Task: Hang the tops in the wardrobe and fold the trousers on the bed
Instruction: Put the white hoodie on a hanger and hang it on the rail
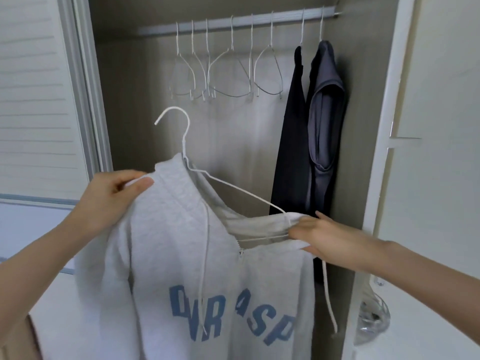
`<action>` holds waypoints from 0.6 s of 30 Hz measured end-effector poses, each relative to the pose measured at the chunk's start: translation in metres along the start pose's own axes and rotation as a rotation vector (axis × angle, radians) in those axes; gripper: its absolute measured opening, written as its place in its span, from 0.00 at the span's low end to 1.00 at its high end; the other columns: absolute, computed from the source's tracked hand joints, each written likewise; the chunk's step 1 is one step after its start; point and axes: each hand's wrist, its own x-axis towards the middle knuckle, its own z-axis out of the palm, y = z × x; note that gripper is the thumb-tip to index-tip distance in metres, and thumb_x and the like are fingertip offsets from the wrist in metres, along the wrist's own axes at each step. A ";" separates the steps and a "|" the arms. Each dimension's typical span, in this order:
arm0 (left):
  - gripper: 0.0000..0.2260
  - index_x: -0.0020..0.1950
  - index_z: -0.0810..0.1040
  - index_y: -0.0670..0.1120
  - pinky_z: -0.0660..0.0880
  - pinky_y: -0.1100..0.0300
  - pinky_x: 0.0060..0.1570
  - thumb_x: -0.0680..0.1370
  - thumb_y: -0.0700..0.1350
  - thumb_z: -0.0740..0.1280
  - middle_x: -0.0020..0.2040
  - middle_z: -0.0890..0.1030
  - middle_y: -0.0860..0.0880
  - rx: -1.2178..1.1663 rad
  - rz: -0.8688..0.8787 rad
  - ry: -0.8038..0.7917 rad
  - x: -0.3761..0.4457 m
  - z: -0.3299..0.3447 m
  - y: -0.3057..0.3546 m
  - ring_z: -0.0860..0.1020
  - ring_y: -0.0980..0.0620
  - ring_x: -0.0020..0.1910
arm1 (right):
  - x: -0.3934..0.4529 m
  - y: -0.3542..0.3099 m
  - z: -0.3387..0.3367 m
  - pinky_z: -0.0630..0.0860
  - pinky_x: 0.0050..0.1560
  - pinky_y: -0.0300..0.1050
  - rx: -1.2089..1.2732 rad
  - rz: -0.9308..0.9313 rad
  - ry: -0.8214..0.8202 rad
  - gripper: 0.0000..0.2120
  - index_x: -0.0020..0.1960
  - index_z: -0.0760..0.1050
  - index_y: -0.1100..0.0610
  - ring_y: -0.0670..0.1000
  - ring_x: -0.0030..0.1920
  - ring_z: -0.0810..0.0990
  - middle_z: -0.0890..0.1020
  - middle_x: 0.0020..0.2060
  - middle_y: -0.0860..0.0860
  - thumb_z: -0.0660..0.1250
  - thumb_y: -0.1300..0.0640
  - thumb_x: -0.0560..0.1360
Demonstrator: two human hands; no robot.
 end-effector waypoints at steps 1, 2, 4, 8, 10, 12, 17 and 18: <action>0.07 0.47 0.81 0.63 0.72 0.67 0.48 0.77 0.49 0.68 0.42 0.82 0.70 -0.020 0.000 -0.008 -0.002 0.002 0.001 0.78 0.69 0.46 | 0.001 0.001 -0.005 0.68 0.68 0.59 0.010 -0.023 -0.014 0.10 0.54 0.71 0.47 0.49 0.58 0.73 0.77 0.52 0.47 0.65 0.58 0.76; 0.07 0.48 0.81 0.63 0.72 0.68 0.47 0.77 0.49 0.69 0.43 0.82 0.69 -0.036 0.001 -0.025 -0.003 0.004 0.002 0.79 0.69 0.46 | 0.003 0.000 -0.011 0.72 0.62 0.55 0.023 -0.045 -0.009 0.09 0.56 0.72 0.49 0.49 0.57 0.73 0.77 0.53 0.48 0.63 0.59 0.77; 0.09 0.48 0.80 0.64 0.73 0.70 0.46 0.77 0.48 0.69 0.42 0.84 0.62 -0.027 -0.004 -0.060 -0.005 0.008 0.005 0.80 0.63 0.46 | 0.008 -0.003 -0.026 0.74 0.52 0.49 0.042 -0.078 0.018 0.10 0.57 0.74 0.53 0.49 0.53 0.72 0.77 0.51 0.48 0.62 0.61 0.77; 0.06 0.50 0.85 0.54 0.71 0.52 0.52 0.76 0.46 0.70 0.36 0.79 0.57 0.120 0.049 -0.093 -0.017 0.026 0.019 0.75 0.56 0.38 | 0.022 -0.017 -0.061 0.70 0.49 0.43 0.087 -0.119 0.084 0.09 0.56 0.74 0.59 0.48 0.49 0.68 0.75 0.47 0.51 0.59 0.65 0.79; 0.06 0.51 0.86 0.50 0.70 0.43 0.57 0.76 0.45 0.71 0.35 0.77 0.62 0.172 0.125 -0.077 -0.026 0.043 0.032 0.75 0.55 0.38 | 0.036 -0.034 -0.074 0.70 0.51 0.43 0.202 -0.084 0.108 0.11 0.56 0.75 0.60 0.49 0.51 0.70 0.76 0.48 0.53 0.58 0.68 0.77; 0.05 0.50 0.86 0.53 0.69 0.41 0.60 0.76 0.47 0.71 0.36 0.80 0.61 0.132 0.119 -0.103 -0.034 0.060 0.043 0.76 0.58 0.39 | 0.053 -0.057 -0.082 0.72 0.51 0.41 0.403 0.005 0.236 0.12 0.54 0.75 0.57 0.47 0.50 0.74 0.77 0.47 0.50 0.60 0.69 0.75; 0.06 0.50 0.86 0.49 0.74 0.45 0.62 0.77 0.47 0.70 0.47 0.86 0.53 -0.248 -0.145 -0.045 -0.037 0.066 0.040 0.82 0.49 0.53 | 0.061 -0.074 -0.071 0.72 0.48 0.48 0.414 0.360 0.545 0.21 0.58 0.68 0.55 0.49 0.52 0.71 0.70 0.54 0.48 0.71 0.54 0.70; 0.06 0.50 0.86 0.48 0.76 0.51 0.58 0.77 0.45 0.71 0.46 0.86 0.54 -0.313 -0.170 0.015 -0.036 0.061 0.037 0.82 0.51 0.53 | 0.056 -0.066 -0.067 0.72 0.47 0.51 0.307 0.476 0.464 0.25 0.60 0.65 0.55 0.51 0.52 0.69 0.67 0.54 0.49 0.71 0.47 0.69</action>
